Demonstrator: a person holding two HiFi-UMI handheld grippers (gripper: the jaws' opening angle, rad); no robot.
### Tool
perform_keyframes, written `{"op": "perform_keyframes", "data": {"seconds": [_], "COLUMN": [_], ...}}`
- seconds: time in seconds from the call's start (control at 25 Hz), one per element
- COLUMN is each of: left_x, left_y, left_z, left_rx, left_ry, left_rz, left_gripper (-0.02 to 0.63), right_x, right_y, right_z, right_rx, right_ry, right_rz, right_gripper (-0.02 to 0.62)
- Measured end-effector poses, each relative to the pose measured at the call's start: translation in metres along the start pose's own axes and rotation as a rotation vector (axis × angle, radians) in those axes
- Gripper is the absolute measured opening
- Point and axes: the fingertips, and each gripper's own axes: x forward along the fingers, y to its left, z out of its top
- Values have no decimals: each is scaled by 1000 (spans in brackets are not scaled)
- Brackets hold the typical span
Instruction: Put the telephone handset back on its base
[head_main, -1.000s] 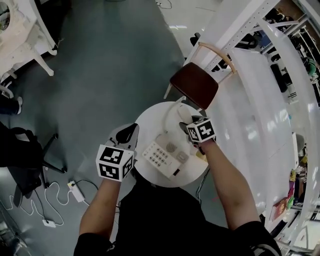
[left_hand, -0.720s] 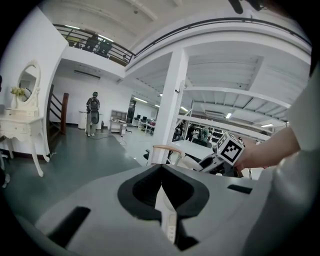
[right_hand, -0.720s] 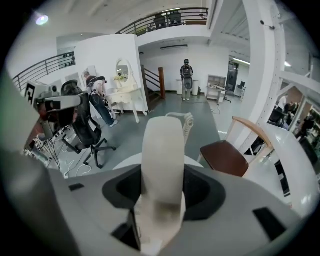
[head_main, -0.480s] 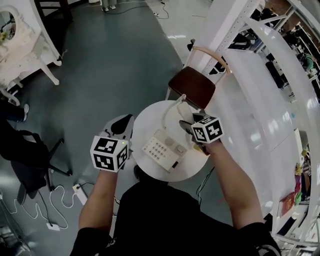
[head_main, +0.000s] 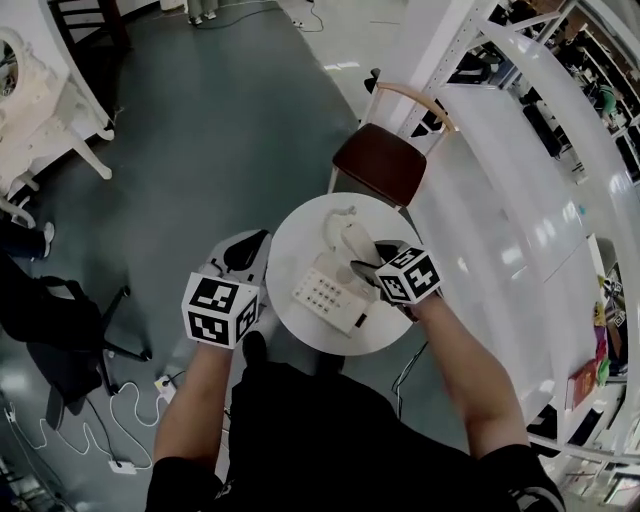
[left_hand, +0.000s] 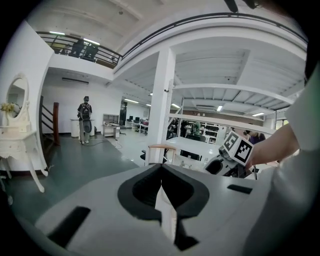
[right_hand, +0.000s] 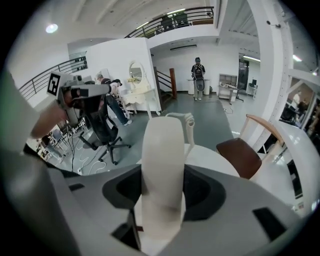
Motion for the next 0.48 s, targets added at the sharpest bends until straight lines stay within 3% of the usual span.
{"op": "perform_keyframes", "data": {"seconds": [0.12, 0.24, 0.48], "left_x": [4, 6, 12], "left_y": [30, 46, 40], "left_z": [8, -8, -46], "left_rx": [35, 56, -25], "left_ry": [-14, 19, 85], "left_rz": [-49, -126, -253], "left_gripper": [9, 9, 9], "right_x": [21, 38, 42], "right_y": [3, 15, 32], "right_z": [-4, -14, -32], "right_rx": [24, 59, 120], "right_ry": [35, 72, 87], "right_rz": [-42, -90, -152], "right_gripper": [221, 221, 221]}}
